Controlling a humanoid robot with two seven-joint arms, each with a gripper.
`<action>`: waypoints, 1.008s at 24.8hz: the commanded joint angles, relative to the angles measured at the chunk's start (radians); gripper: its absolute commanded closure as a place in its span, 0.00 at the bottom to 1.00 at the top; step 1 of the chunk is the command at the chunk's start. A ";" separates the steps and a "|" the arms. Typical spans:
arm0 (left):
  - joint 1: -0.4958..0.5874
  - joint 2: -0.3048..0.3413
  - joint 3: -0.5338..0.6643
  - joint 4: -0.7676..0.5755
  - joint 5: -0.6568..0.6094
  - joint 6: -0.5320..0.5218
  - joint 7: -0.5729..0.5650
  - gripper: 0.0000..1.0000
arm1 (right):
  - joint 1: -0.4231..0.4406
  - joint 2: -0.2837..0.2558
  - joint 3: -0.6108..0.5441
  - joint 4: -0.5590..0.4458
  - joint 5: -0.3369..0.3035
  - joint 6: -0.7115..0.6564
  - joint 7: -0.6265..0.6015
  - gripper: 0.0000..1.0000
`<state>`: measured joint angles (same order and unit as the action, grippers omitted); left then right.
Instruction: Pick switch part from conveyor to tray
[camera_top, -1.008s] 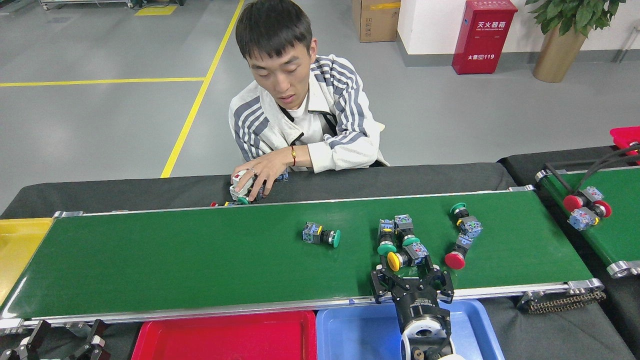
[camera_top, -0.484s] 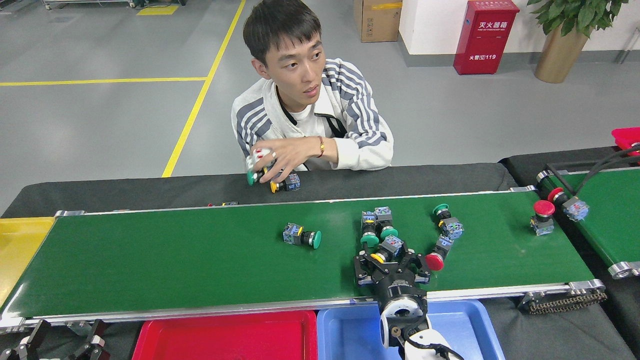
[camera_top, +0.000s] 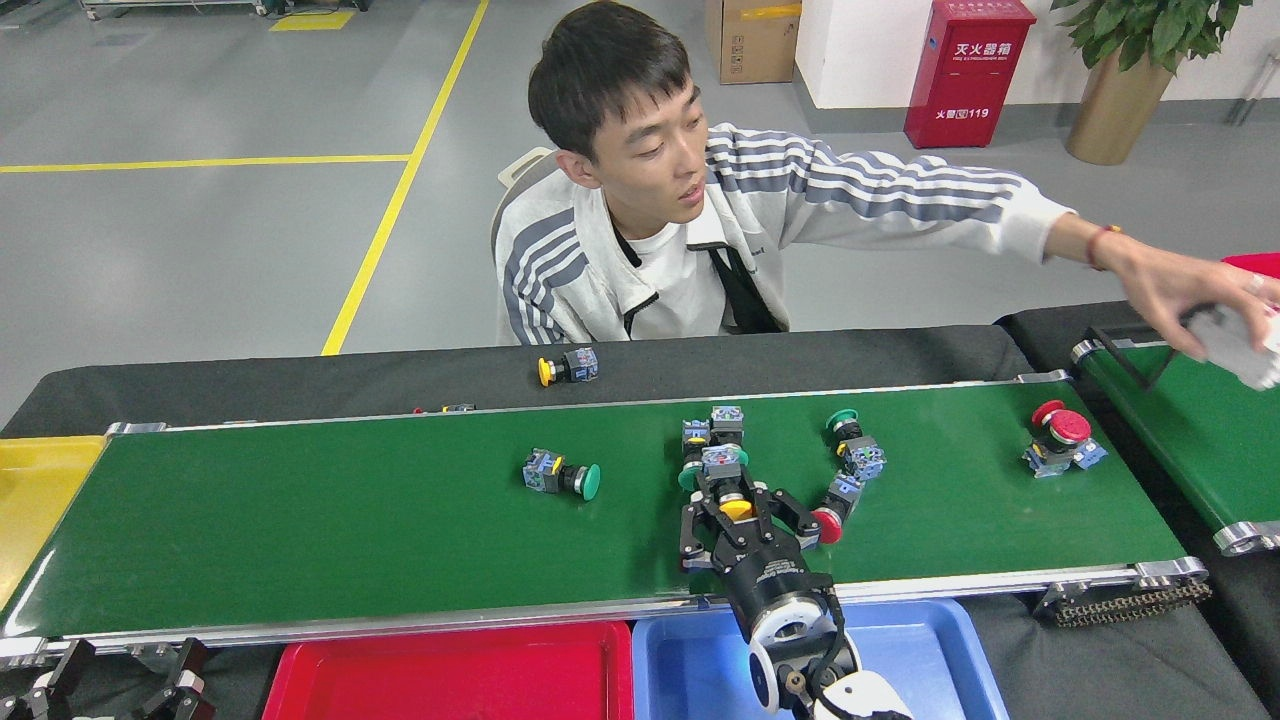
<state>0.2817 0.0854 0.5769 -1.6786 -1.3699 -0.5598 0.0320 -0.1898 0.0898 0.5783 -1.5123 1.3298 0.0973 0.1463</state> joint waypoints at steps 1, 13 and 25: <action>-0.018 0.013 0.000 -0.010 0.005 -0.003 0.008 0.00 | -0.010 0.001 0.098 -0.028 0.008 -0.041 0.006 0.77; -0.165 0.056 -0.318 0.016 -0.012 0.011 -0.006 0.00 | 0.066 0.004 0.144 -0.068 0.057 0.081 -0.039 0.01; -0.404 0.027 -0.394 0.341 -0.206 0.017 -0.009 0.00 | 0.257 -0.044 -0.195 -0.117 0.054 0.369 -0.175 0.01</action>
<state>-0.1028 0.1078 0.1824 -1.3509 -1.5736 -0.5454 0.0208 0.0774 0.0508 0.3899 -1.6189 1.3843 0.4592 -0.0179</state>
